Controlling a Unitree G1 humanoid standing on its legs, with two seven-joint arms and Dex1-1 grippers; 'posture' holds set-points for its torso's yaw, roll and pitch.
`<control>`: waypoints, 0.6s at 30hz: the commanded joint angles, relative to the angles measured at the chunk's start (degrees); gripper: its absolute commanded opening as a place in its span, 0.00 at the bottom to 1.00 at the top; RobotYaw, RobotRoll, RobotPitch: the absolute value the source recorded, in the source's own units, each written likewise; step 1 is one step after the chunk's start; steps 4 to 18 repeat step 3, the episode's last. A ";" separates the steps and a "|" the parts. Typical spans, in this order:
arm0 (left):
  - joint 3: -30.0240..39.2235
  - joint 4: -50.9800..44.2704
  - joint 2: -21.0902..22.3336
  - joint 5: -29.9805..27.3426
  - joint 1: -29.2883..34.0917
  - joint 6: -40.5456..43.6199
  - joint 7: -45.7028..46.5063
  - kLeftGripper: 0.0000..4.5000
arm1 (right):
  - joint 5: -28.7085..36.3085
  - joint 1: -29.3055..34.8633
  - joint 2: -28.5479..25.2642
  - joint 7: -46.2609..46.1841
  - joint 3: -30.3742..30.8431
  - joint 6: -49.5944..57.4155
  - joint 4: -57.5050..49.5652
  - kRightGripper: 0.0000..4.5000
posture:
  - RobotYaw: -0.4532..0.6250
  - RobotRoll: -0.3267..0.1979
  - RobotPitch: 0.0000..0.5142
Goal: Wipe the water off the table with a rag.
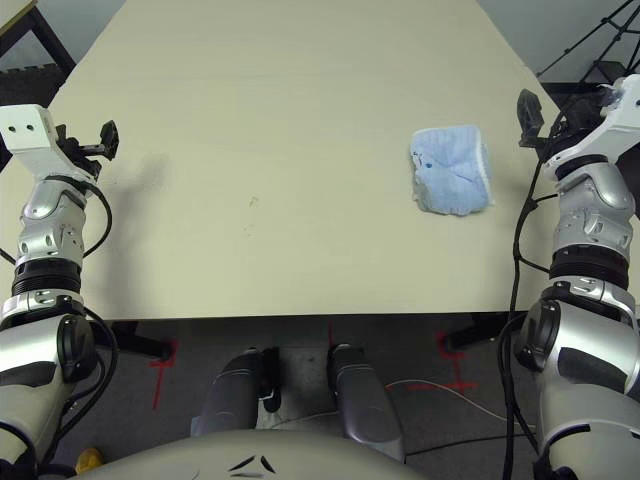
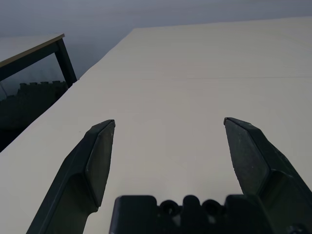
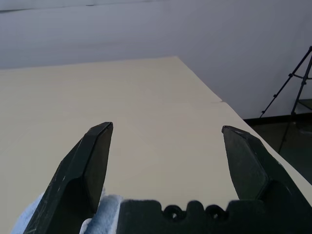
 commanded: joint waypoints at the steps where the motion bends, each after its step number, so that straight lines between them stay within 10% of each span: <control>1: 0.07 0.57 0.13 0.44 0.26 -0.59 0.35 1.00 | 0.60 1.23 0.55 -0.75 -0.62 -0.43 0.42 0.99 | 0.30 0.62 0.37; 18: 0.01 0.66 0.10 0.45 0.07 -0.58 0.32 1.00 | 0.58 1.32 0.61 -0.93 -0.62 -0.39 0.43 0.99 | 0.30 0.62 0.36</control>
